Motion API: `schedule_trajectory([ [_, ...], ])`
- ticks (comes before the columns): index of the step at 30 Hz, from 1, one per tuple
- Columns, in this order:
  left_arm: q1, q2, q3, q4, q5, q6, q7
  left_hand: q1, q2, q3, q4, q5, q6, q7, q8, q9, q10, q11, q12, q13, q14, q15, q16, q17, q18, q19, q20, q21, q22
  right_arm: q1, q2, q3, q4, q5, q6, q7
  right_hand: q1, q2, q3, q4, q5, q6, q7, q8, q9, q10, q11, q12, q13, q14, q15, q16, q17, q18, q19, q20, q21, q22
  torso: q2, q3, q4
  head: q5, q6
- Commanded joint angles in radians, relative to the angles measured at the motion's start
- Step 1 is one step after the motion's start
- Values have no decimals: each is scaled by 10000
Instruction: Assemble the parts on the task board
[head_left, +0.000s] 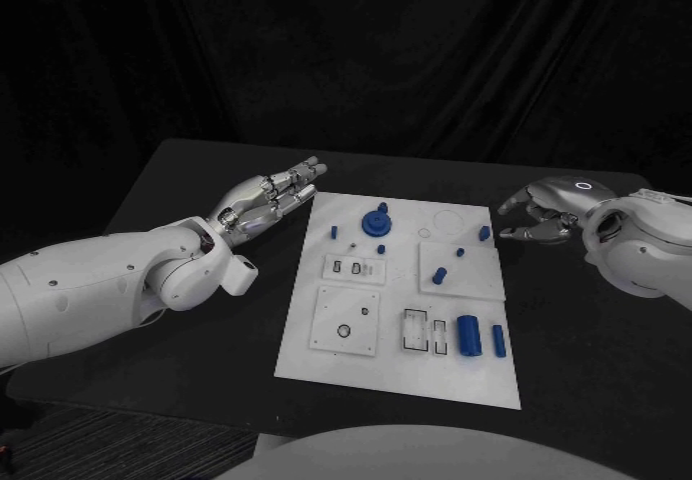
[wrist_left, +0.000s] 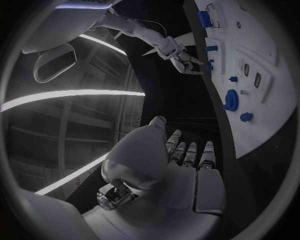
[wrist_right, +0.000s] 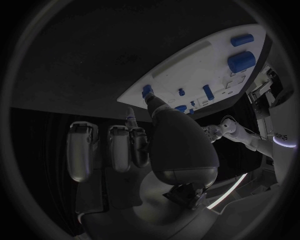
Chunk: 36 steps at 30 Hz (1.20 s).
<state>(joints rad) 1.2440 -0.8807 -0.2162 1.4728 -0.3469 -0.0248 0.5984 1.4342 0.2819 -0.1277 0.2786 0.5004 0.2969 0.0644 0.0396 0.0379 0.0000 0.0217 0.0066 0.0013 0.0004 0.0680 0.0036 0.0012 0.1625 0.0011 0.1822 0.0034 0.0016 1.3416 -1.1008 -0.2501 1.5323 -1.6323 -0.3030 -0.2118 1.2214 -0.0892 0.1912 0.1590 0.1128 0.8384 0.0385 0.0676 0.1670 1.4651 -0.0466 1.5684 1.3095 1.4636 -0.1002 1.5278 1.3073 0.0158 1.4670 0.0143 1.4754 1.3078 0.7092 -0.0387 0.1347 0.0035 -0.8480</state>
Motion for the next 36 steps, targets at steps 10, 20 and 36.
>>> schedule_trajectory([
  [10,-38,6,9,16,4,107,133,22,-6,68,-13,39,48,-15,39,12,0,97,-66,-13,-4,12,-36,-12,174,-11,70,-34,-16,-129,319,4,-320,-64,-255,130,146,12,-265,217,-29,331,91,162,108,1057,56,24,2613,991,22,94,2229,45,671,2,146,2363,-6,-19,15,-61,60],
  [20,-43,1,9,16,4,131,121,24,-7,76,-15,39,39,-21,35,9,0,91,-66,-13,-4,14,-36,-12,175,-11,70,-34,-16,-189,408,5,-386,-64,-213,199,181,-15,-364,313,-28,396,115,183,183,1057,81,24,2613,995,42,119,2252,43,673,21,153,2365,-1,-18,2,-133,61],
  [36,-51,-3,9,18,4,167,93,24,-7,86,-17,39,42,-23,32,8,0,88,-66,-13,-4,24,-36,-12,175,-11,74,-34,-16,-212,507,5,-427,-64,-10,217,388,-367,-605,671,-571,386,127,156,333,1057,97,24,2613,995,57,138,2266,53,654,42,115,2353,-9,-20,5,-155,-16],
])
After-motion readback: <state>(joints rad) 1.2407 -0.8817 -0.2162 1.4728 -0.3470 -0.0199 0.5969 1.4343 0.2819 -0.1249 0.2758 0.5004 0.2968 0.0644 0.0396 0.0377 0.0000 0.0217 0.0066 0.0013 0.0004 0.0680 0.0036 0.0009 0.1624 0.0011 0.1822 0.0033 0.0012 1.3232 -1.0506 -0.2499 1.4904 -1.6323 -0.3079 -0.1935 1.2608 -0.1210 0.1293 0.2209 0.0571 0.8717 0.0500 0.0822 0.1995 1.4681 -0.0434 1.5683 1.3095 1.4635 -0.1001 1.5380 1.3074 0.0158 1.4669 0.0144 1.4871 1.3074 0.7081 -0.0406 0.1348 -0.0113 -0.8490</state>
